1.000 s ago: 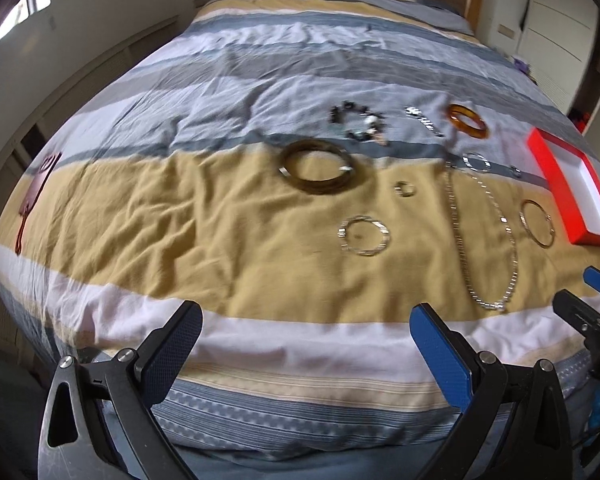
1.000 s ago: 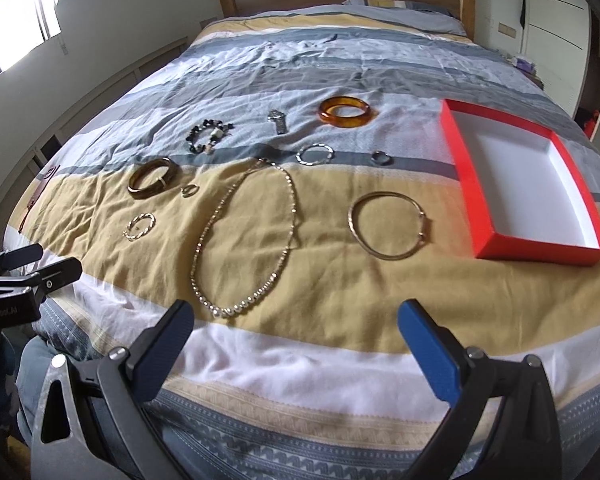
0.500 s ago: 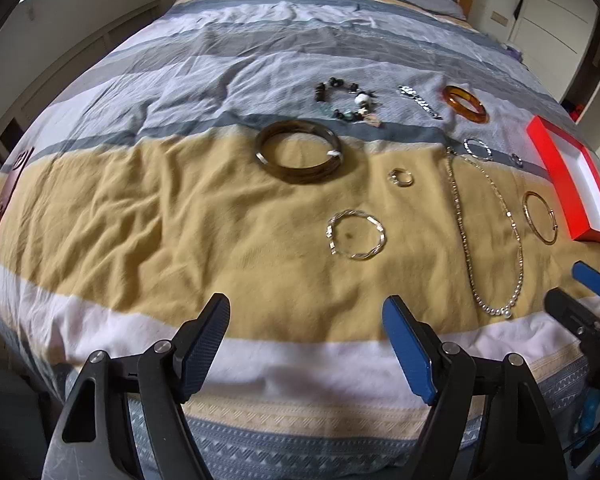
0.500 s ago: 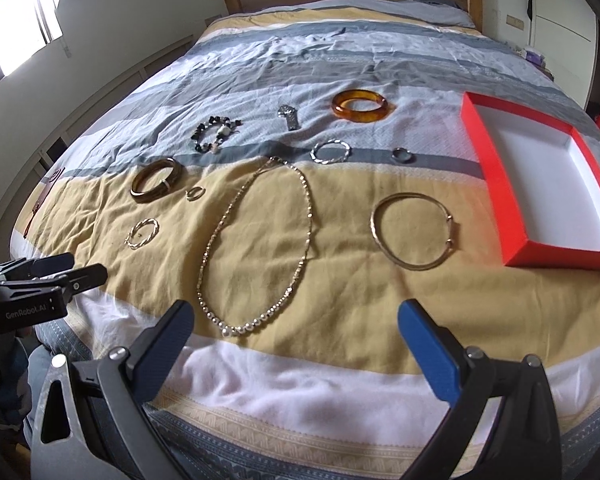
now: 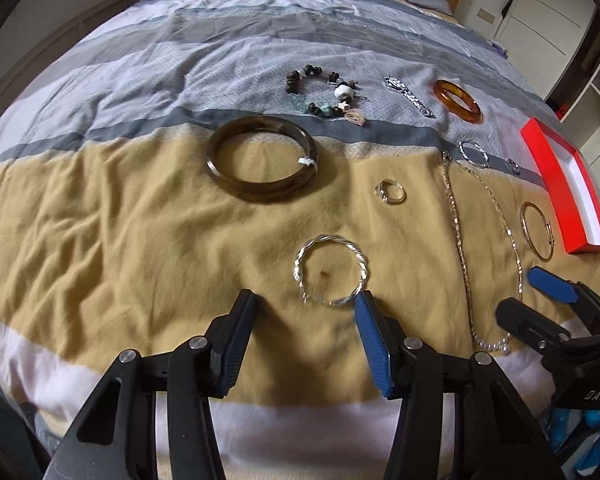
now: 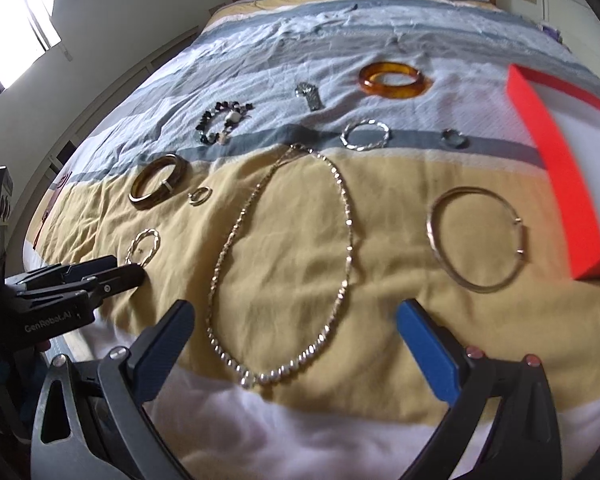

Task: Organize jewelry
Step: 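Lower the left tool onto the twisted silver bangle and close while right tool reaches the necklace, then close the right tool on the silver bead necklace while left tool lifts the bangle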

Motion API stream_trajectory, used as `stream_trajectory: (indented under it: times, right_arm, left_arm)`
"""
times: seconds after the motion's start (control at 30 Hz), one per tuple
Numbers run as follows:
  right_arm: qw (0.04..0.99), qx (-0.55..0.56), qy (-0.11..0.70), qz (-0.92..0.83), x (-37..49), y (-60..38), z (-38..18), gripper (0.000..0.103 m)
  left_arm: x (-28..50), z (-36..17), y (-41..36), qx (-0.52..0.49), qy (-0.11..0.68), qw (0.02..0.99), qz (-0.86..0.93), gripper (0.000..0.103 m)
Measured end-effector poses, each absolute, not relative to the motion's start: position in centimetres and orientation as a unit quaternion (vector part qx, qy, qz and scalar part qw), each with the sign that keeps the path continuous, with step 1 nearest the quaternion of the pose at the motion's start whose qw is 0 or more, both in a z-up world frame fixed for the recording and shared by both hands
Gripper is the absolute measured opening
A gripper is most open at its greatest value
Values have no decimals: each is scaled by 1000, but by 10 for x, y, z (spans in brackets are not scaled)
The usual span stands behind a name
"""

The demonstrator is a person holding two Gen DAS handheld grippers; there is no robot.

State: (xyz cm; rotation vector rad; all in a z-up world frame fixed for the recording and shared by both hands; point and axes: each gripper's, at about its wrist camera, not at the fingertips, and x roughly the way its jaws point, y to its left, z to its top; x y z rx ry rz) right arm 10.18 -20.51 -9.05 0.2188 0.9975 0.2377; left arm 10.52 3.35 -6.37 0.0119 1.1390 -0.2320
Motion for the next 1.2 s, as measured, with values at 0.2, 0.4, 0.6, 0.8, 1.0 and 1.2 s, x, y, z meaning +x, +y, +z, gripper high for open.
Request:
stream_trajectory:
  times: [0.2, 0.4, 0.6, 0.8, 1.0, 1.2]
  right_arm:
    - [861, 111, 479, 128, 117, -202, -94, 102]
    - [858, 109, 481, 144, 126, -192, -97, 102]
    - [857, 84, 483, 157, 132, -179, -99, 95]
    - [859, 68, 487, 140, 141, -183, -101, 25]
    - [854, 89, 485, 167, 140, -192, -94, 4]
    - [860, 84, 469, 184, 124, -190, -78, 4]
  left_arm:
    - [113, -63, 34, -3, 537, 834, -128, 47]
    - [117, -66, 27, 9, 538, 831, -137, 46]
    - [123, -73, 23, 25, 536, 833, -133, 38]
    - [122, -71, 21, 36, 528, 838, -131, 37]
    - [116, -66, 21, 29, 521, 844, -125, 37]
    - [103, -57, 22, 15, 516, 847, -127, 37]
